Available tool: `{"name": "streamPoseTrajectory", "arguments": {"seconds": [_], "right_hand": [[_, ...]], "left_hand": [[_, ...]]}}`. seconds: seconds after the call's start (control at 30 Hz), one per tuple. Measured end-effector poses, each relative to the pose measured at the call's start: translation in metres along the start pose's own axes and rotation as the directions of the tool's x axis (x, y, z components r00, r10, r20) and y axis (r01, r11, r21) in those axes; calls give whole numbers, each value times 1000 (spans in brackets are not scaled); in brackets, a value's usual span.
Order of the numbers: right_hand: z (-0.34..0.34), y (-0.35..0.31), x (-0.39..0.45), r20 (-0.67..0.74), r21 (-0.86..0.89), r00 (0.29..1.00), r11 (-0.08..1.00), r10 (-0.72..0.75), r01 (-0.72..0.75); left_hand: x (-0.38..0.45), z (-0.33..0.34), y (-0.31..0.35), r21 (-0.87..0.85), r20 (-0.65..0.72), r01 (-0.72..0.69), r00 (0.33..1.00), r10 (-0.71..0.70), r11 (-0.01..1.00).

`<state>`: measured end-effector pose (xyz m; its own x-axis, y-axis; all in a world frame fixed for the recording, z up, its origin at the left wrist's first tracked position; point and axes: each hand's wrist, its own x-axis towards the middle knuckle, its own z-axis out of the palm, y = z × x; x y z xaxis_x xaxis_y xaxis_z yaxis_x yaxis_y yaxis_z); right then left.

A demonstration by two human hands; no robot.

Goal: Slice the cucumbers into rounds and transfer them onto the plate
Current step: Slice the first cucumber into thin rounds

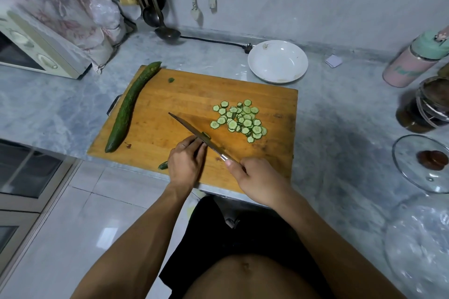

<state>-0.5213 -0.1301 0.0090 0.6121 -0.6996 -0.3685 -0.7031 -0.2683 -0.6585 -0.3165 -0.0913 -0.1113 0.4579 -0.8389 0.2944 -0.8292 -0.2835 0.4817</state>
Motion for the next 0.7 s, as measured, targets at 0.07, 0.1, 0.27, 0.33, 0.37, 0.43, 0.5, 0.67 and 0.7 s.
{"name": "streamPoseTrajectory", "arguments": {"seconds": [0.07,0.1,0.27,0.33,0.37,0.43,0.5,0.67,0.7], "right_hand": [[0,-1,1,2,7,1000,1000,12,-12],[-1,-1,2,3,11,1000,1000,17,-17],[-3,-2,2,-1,18,1000,999,31,-31],[-2,-2,3,-6,18,999,999,35,-35],[-2,-2,3,-5,12,999,999,35,-35],[-2,-2,4,2,4,1000,1000,31,-31],[-4,-3,5,8,11,1000,1000,29,-29],[-9,-4,11,44,29,998,999,43,-44],[-10,-4,11,52,36,998,998,46,-48]], "left_hand": [[2,1,0,5,-7,-4,1000,4,1000],[3,3,-1,11,-3,-6,1000,6,1000],[2,8,-6,16,32,-12,999,11,1000],[2,9,-9,21,45,-11,999,10,1000],[2,10,-10,26,52,-12,999,10,1000],[2,10,-10,33,52,-16,999,14,999],[2,9,-9,35,39,-26,999,24,999],[2,7,-6,33,9,-44,999,44,999],[3,7,-5,32,3,-50,999,50,998]]}}
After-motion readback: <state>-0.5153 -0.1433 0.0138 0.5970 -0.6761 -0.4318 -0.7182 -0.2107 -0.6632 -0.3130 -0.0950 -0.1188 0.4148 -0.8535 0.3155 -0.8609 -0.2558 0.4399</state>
